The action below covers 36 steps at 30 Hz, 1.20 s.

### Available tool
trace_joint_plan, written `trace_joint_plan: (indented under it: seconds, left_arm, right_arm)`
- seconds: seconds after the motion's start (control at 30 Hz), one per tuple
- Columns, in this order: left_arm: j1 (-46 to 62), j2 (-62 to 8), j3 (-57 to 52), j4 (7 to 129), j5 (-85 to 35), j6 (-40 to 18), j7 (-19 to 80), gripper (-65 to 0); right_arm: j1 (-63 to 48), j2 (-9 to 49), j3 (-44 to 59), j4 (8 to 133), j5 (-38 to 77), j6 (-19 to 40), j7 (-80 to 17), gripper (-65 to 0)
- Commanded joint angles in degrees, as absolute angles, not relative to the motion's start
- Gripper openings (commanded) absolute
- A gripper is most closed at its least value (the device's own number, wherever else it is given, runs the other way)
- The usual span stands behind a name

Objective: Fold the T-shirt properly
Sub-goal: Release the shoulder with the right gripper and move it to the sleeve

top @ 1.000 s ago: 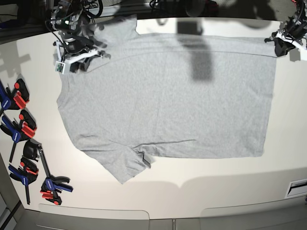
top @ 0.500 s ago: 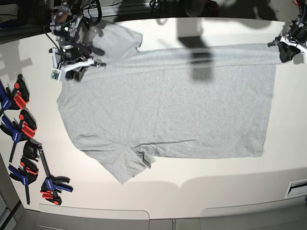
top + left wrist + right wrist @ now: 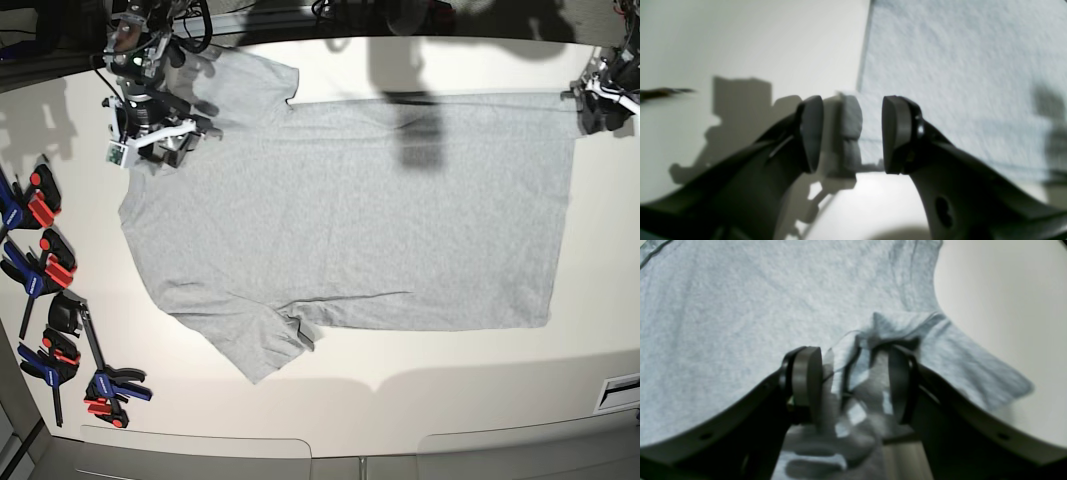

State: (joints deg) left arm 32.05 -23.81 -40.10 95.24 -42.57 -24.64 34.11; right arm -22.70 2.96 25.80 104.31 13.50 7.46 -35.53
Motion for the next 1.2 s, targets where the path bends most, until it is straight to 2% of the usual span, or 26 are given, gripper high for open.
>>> trace_joint_plan:
  seconds: [0.0,0.2,0.43,0.57,0.83,0.97,1.07,1.17]
  left_arm:
    - [32.36,-25.56,-42.65,96.01,-43.13,-24.8,31.7,-38.7]
    - [32.4,-28.86,-51.4,96.01,-47.68,-24.86,35.66,-38.7]
    - [34.5,-29.85,-53.49,96.01,-48.53,-24.88,36.62,-38.7]
    - [35.09,-29.69,-53.54,96.01,-48.49,-24.88,36.62,-38.7]
    - [35.07,-29.71,-53.54,96.01,-48.51,-24.88,36.53,-38.7]
    - [35.07,-29.71,-53.54,96.01,-48.51,-24.88,36.4,-38.7]
    - [35.09,-29.71,-53.54,96.01,-48.47,-24.88,36.47,-38.7]
    - [35.11,-29.71,-53.54,96.01,-48.47,-24.88,36.67,-38.7]
  right_arm:
    - [-22.57,3.49,27.18,106.0,13.76,7.42,-34.98,-35.1]
    - [-28.77,3.46,36.27,110.06,24.12,7.68,-37.52,-35.2]
    - [-38.24,1.04,43.55,110.43,36.99,16.75,-40.16,-35.3]
    - [-39.7,-1.43,42.59,108.16,39.86,18.26,-40.14,-35.2]
    - [-37.3,-1.58,36.82,100.64,38.96,17.91,-38.63,-35.2]
    - [-35.48,-1.61,33.26,96.4,39.13,18.26,-41.71,-36.0]
    - [-36.1,-1.61,30.87,96.66,39.77,19.22,-44.42,-40.2]
    - [-37.26,-1.63,30.39,98.3,42.81,20.12,-47.48,-40.4]
